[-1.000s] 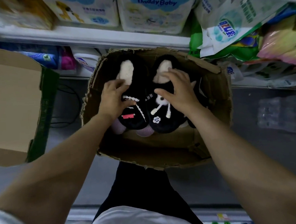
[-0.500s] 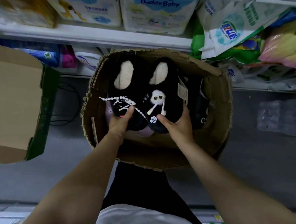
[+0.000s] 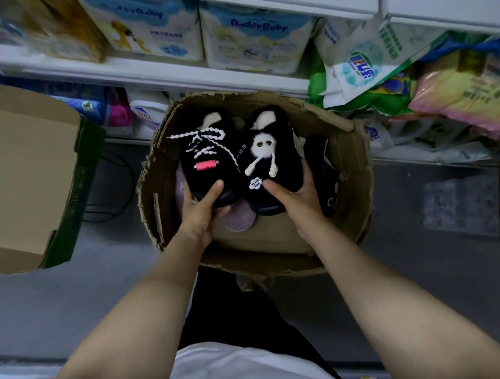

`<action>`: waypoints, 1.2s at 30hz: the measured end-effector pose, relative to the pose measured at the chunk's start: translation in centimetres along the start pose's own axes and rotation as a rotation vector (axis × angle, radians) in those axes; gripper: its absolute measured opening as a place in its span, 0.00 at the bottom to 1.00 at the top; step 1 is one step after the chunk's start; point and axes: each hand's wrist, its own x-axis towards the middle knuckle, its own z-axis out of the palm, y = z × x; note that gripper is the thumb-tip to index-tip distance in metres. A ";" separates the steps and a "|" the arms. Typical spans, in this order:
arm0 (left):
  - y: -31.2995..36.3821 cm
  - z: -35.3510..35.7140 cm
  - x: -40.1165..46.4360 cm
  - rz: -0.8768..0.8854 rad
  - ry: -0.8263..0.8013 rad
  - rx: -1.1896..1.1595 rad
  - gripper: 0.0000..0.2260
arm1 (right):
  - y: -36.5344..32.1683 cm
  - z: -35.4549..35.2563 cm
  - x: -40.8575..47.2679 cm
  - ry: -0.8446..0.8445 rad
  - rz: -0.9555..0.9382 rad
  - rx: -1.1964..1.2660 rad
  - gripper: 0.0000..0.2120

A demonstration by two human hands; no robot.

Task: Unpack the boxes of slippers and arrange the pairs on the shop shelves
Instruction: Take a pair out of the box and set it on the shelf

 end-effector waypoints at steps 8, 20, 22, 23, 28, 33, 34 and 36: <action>2.9 -0.5 -5.6 0.141 -0.049 0.014 0.35 | -3.6 -1.7 -4.8 -0.021 -0.151 0.218 0.43; 11.8 1.3 -17.4 0.591 -0.186 -0.069 0.38 | -16.1 -1.6 -10.5 -0.247 -0.557 0.393 0.41; 13.3 1.6 -18.5 0.652 -0.204 -0.072 0.38 | -18.0 -1.3 -11.5 -0.250 -0.607 0.423 0.43; 14.0 1.7 -18.9 0.674 -0.214 -0.076 0.38 | -18.9 -1.2 -12.0 -0.248 -0.630 0.428 0.44; 18.2 3.1 -20.6 0.794 -0.259 -0.133 0.39 | -23.8 -1.3 -13.4 -0.251 -0.718 0.439 0.49; 24.7 5.3 -20.3 0.834 -0.301 -0.103 0.37 | -28.7 -0.3 -13.6 -0.236 -0.794 0.488 0.52; 26.2 5.9 -20.1 0.836 -0.304 -0.097 0.36 | -29.7 -0.1 -13.5 -0.226 -0.808 0.492 0.52; 29.2 7.2 -19.5 0.841 -0.319 -0.072 0.34 | -31.4 0.3 -13.5 -0.215 -0.835 0.486 0.52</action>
